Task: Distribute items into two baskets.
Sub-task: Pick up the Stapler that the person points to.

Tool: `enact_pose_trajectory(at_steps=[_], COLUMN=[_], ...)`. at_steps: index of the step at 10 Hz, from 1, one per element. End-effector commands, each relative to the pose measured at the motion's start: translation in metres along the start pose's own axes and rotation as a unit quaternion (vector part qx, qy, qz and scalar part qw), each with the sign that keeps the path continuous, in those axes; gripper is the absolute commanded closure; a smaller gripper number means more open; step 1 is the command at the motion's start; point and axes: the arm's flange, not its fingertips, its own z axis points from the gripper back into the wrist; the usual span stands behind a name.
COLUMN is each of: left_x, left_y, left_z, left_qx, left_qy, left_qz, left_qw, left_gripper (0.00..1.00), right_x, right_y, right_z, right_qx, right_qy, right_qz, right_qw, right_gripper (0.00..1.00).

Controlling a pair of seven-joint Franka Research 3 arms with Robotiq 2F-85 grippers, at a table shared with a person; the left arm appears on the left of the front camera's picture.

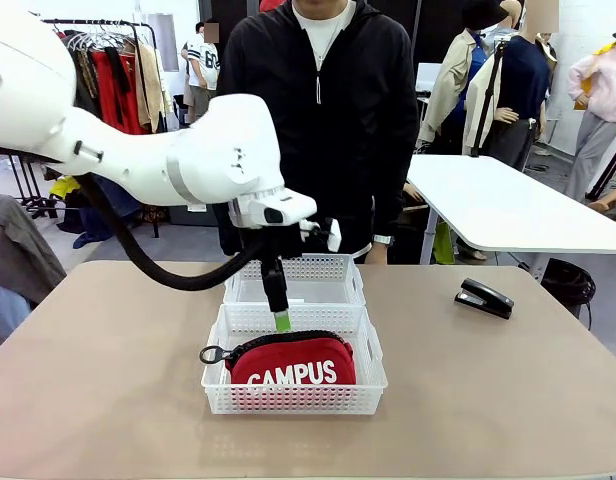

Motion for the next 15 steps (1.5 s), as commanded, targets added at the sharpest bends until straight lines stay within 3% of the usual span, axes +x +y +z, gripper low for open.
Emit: enact_pose_trajectory(at_steps=[1, 3, 4, 6, 8, 10, 15], left_x=[-0.043, -0.088, -0.123, -0.187, -0.257, -0.314, -0.395], left_y=[0.004, 0.008, 0.012, 0.015, 0.005, -0.013, -0.024], left_z=[0.051, 0.090, 0.114, 0.152, 0.181, 0.192, 0.175], left_qx=[0.006, 0.016, 0.013, -0.007, 0.009, 0.021, 0.025], left_qy=[-0.052, -0.102, -0.150, -0.245, -0.314, -0.391, -0.480], left_qz=[0.051, 0.105, 0.131, 0.177, 0.247, 0.277, 0.290], left_qw=[0.997, 0.989, 0.980, 0.953, 0.917, 0.878, 0.828], left_gripper=[0.00, 0.00, 0.00, 0.00, 0.00, 0.00, 0.00], right_x=[0.002, 0.002, 0.002, 0.002, 0.002, 0.002, 0.002], right_y=[0.000, 0.000, 0.000, 0.000, 0.000, 0.000, 0.000], right_z=[0.001, 0.001, 0.001, 0.001, 0.001, 0.001, 0.001], right_qx=[0.005, 0.005, 0.005, 0.005, 0.005, 0.005, 0.005], right_qy=[-0.009, -0.009, -0.009, -0.009, -0.009, -0.009, -0.009], right_qz=[0.005, 0.005, 0.005, 0.005, 0.005, 0.005, 0.005], right_qw=[1.000, 1.000, 1.000, 1.000, 1.000, 1.000, 1.000], right_gripper=[0.00, 0.00, 0.00, 0.00, 0.00, 0.00, 0.00])
